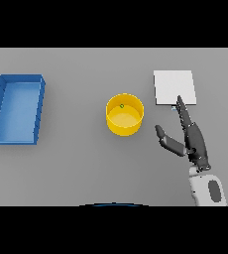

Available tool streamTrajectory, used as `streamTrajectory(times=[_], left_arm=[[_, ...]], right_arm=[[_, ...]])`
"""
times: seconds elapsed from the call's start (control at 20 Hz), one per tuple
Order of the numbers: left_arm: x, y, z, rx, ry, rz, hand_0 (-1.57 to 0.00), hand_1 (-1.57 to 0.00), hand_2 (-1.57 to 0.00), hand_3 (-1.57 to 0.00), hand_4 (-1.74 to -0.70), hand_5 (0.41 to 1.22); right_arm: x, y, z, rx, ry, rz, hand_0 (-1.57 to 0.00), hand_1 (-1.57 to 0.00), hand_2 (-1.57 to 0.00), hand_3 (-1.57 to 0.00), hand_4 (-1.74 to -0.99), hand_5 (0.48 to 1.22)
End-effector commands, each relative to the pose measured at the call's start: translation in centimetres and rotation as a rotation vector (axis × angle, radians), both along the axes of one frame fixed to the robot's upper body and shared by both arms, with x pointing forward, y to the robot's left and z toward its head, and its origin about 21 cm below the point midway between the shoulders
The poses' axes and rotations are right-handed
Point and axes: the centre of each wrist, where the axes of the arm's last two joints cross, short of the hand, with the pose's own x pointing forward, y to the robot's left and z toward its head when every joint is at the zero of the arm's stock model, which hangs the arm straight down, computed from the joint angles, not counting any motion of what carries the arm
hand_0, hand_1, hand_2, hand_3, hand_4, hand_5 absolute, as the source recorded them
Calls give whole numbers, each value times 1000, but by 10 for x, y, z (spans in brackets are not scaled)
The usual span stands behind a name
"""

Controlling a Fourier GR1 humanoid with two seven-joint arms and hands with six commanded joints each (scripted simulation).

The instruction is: Pick up the red beaker and tilt it to pour out 1 green nut into yellow bowl. Pick up the yellow bowl and place it on the metallic measuring scale.

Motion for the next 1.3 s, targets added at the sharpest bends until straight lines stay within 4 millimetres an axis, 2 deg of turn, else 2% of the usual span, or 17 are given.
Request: streamTrajectory(times=[0.0,0.15,0.25,0.4,0.5,0.65,0.8,0.85,0.9,0.95,1.05,1.15,1.25], left_arm=[[-2,9,-10,-53,-8,42,-1571,-1571,-1571,-1564,-1740,1221],[-9,27,-40,-208,6,190,-1571,-1571,-1571,-1567,-1741,1221],[-17,37,-73,-281,17,220,-1571,-1571,-1571,-1569,-1741,1221],[-33,47,-115,-347,22,250,-1571,-1571,-1571,-1570,-1741,1221],[-46,44,-141,-386,38,268,-1571,-1571,-1571,-1570,-1741,1221],[-69,42,-162,-421,44,281,-1571,-1571,-1571,-1571,-1741,1098],[-84,32,-163,-448,58,310,-1571,-1571,-1571,-1571,-1741,925],[-89,32,-160,-457,71,328,-1571,-1571,-1571,-1571,-1655,868],[-94,29,-156,-457,85,316,-1571,-1571,-1526,-1525,-1521,818],[-100,31,-151,-443,98,258,-1469,-1344,-1276,-1318,-1369,774],[-111,36,-145,-495,148,183,-940,-860,-817,-843,-1126,705],[-116,41,-145,-501,205,159,-601,-550,-522,-539,-976,664],[-118,37,-144,-446,250,146,-384,-351,-334,-345,-875,644]], right_arm=[[-1,-2,-1,-3,6,0,1,1,1,1,-1134,632],[-1,1,-1,0,11,12,1,1,1,1,-1133,655],[0,-4,-2,9,9,11,1,1,1,1,-1127,664],[0,-7,-4,-8,-2,5,1,1,1,1,-1151,676],[-3,-5,-5,-10,-12,10,1,1,1,1,-1166,676],[-3,-4,-6,-6,-9,12,1,1,1,1,-1171,677],[-1,-6,-4,-12,-7,7,1,1,1,1,-1157,671],[-4,-5,-5,-4,-7,11,1,1,1,1,-1155,669],[-4,-7,-5,4,1,13,1,1,1,1,-1155,670],[-3,-3,-4,3,8,12,1,1,1,1,-1153,670],[-4,-4,-3,-6,-1,14,1,1,1,1,-1149,670],[-5,-6,-4,0,5,10,1,1,1,1,-1153,670],[-4,-3,-3,1,0,10,1,1,1,1,-1155,669]])
